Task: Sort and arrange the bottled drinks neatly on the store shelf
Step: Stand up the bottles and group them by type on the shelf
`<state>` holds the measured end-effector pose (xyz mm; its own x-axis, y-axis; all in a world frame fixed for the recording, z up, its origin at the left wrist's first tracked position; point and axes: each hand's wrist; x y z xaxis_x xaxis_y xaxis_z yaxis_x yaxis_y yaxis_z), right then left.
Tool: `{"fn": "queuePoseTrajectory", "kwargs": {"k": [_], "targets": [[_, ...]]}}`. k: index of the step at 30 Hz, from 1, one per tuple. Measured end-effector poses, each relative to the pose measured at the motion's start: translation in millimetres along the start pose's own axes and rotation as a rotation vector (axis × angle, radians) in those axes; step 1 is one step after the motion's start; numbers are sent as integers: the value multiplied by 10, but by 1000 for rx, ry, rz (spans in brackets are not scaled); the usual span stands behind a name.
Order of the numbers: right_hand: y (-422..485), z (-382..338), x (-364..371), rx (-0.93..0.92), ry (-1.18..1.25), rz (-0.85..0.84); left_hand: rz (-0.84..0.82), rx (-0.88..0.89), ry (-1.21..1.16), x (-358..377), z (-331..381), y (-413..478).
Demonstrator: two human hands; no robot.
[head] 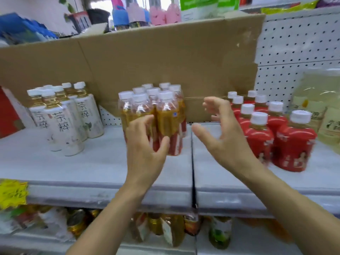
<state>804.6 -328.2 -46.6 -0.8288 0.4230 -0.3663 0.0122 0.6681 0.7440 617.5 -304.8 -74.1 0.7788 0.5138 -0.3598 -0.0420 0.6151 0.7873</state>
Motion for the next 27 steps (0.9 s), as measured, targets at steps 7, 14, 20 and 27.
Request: {"fn": "queuePoseTrajectory", "kwargs": {"k": [7, 14, 20, 27], "targets": [[718, 85, 1007, 322, 87, -93, -81, -46, 3, 38, -591, 808], [695, 142, 981, 358, -40, 69, -204, 53, 75, -132, -623, 933], [726, 378, 519, 444, -172, 224, -270, 32, 134, -782, -890, 861], [915, 538, 332, 489, -455, 324, -268, -157, 330, -1224, -1306, 1080]]}}
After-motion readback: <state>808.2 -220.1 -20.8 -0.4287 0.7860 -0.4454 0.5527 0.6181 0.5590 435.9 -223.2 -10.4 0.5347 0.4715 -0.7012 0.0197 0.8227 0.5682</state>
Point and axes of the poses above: each hand's wrist, its own y-axis towards the middle knuckle, its own x-axis out of the palm, z = x × y, and after that the axes turned 1 degree about -z, right-handed
